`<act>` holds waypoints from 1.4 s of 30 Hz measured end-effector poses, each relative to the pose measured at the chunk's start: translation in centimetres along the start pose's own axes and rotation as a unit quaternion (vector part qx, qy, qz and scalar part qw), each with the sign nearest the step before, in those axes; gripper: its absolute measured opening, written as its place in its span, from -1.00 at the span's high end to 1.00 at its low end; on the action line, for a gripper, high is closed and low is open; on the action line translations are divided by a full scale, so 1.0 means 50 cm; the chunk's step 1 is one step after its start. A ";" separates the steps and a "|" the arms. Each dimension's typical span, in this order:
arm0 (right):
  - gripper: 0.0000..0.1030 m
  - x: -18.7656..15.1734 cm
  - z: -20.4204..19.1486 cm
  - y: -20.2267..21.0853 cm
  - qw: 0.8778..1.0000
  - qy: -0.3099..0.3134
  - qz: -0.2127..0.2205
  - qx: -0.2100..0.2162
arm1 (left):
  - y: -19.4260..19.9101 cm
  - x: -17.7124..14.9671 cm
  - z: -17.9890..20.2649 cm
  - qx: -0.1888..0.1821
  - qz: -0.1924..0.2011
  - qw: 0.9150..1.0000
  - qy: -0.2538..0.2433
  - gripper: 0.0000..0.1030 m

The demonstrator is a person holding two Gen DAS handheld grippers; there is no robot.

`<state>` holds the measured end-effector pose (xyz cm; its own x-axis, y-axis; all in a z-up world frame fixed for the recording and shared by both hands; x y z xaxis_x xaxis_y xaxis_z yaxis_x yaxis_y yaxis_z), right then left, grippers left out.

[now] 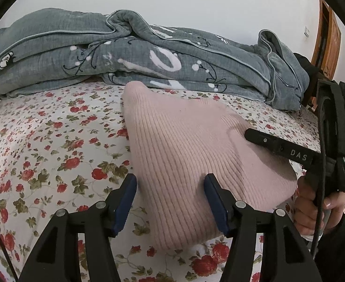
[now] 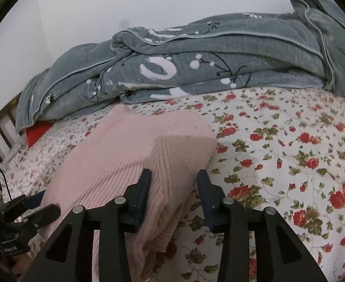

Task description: Fold small clothes

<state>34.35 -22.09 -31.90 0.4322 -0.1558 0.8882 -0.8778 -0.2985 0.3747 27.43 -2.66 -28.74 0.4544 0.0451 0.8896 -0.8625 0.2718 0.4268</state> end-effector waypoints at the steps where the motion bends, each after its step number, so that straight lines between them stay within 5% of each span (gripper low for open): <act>1: 0.16 0.001 0.001 0.000 1.000 -0.002 -0.001 0.000 | 0.002 0.002 -0.001 0.003 0.002 1.000 -0.001 -0.16; 11: 0.10 0.034 0.003 0.062 1.000 0.002 0.018 -0.017 | 0.017 0.020 -0.012 0.017 0.024 1.000 0.008 -0.16; 20: 0.10 -0.013 -0.001 0.074 1.000 0.016 0.000 -0.020 | -0.011 0.022 -0.035 0.024 0.006 0.997 0.068 -0.19; 42: 0.10 -0.037 0.004 0.065 1.000 0.014 -0.010 0.003 | -0.029 0.024 -0.024 0.065 0.022 0.997 0.041 -0.24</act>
<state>30.73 -22.96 -32.34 0.4440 -0.1230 0.8875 -0.8676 -0.3065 0.3916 29.49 -1.82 -28.48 0.4269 0.1335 0.8944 -0.9014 0.1413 0.4092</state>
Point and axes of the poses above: each gripper's, at about its wrist camera, not at the fingertips, and y roughly against the way its jaws point, z to its right, x to its top, the point moved 8 cm from there along -y, roughly the way its jaws point, and after that the axes turned 13 degrees about z, right-handed, at the moved point
